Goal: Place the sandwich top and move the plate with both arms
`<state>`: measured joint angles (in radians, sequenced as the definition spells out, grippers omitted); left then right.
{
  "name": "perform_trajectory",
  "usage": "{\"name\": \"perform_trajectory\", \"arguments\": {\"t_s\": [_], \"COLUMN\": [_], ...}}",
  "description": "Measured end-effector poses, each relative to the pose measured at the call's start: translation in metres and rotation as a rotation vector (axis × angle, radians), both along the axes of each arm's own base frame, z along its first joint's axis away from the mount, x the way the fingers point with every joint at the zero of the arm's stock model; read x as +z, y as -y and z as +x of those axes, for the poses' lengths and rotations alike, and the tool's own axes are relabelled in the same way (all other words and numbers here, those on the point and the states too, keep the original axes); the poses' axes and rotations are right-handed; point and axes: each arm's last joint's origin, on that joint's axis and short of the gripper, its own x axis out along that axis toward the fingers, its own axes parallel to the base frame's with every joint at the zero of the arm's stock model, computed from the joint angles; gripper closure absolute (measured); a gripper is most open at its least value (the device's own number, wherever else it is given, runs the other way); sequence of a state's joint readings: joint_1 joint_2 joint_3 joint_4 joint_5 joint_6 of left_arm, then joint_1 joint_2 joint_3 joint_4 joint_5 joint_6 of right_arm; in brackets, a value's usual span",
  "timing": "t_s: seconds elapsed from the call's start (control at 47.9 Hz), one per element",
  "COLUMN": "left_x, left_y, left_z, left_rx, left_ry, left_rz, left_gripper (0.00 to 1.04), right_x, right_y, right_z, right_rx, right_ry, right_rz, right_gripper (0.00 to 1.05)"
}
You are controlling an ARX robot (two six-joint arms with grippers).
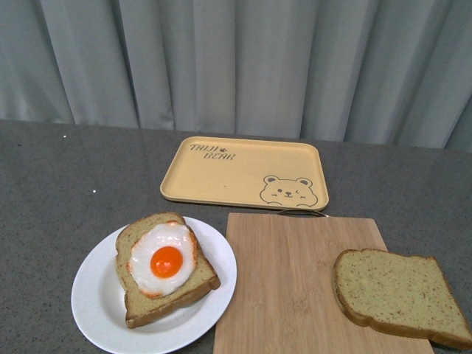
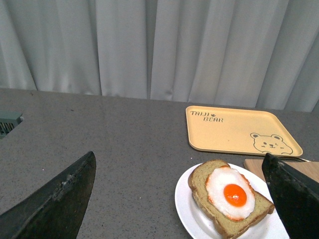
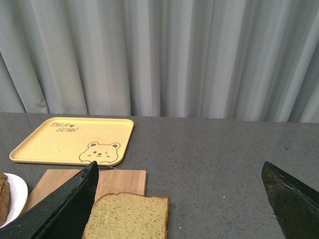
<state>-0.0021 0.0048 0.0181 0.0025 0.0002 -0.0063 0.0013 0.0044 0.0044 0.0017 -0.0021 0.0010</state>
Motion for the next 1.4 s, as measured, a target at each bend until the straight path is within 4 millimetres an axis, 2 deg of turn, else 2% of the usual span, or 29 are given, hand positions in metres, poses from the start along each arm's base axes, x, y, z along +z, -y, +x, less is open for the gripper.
{"name": "perform_trajectory", "arguments": {"t_s": [1.399], "left_x": [0.0], "left_y": [0.0], "left_z": [0.0], "left_rx": [0.0], "left_ry": [0.0], "left_rz": [0.0], "left_gripper": [0.07], "right_x": [0.0], "right_y": [0.0], "right_z": [0.0], "right_rx": [-0.001], "right_ry": [0.0], "right_rz": [0.0], "right_gripper": [0.09]}}
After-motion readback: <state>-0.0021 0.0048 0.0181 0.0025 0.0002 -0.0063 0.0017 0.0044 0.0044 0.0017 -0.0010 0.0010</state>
